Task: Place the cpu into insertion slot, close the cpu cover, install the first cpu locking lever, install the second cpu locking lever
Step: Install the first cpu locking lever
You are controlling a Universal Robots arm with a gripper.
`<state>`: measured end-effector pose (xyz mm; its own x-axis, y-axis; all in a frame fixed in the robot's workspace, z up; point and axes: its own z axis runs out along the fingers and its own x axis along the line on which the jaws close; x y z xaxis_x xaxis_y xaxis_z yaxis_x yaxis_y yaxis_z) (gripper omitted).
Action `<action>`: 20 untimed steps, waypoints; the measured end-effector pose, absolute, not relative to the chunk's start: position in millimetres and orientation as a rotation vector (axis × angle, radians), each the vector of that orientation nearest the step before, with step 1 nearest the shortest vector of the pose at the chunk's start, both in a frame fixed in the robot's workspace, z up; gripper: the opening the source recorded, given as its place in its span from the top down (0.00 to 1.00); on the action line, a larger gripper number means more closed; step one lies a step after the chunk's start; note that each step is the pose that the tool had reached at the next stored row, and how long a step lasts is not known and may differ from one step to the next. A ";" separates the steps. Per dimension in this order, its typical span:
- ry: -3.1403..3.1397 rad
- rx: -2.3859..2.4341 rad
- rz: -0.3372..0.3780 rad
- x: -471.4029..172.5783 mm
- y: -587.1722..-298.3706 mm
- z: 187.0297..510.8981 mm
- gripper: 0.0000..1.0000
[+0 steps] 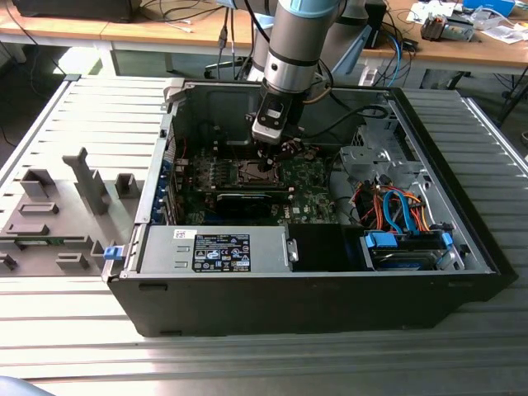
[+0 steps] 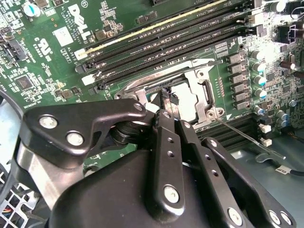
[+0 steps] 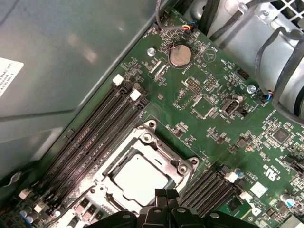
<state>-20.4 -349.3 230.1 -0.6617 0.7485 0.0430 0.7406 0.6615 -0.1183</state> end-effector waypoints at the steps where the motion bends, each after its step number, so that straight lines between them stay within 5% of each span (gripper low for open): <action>1: -2.784 -1.247 0.139 -20.4 -349.3 230.1 0.89; 20: -2.812 -1.187 0.141 -20.4 -349.3 230.1 0.89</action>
<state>-20.4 -349.3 230.1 -0.6950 0.7177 0.0430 0.7098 0.6944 -0.1183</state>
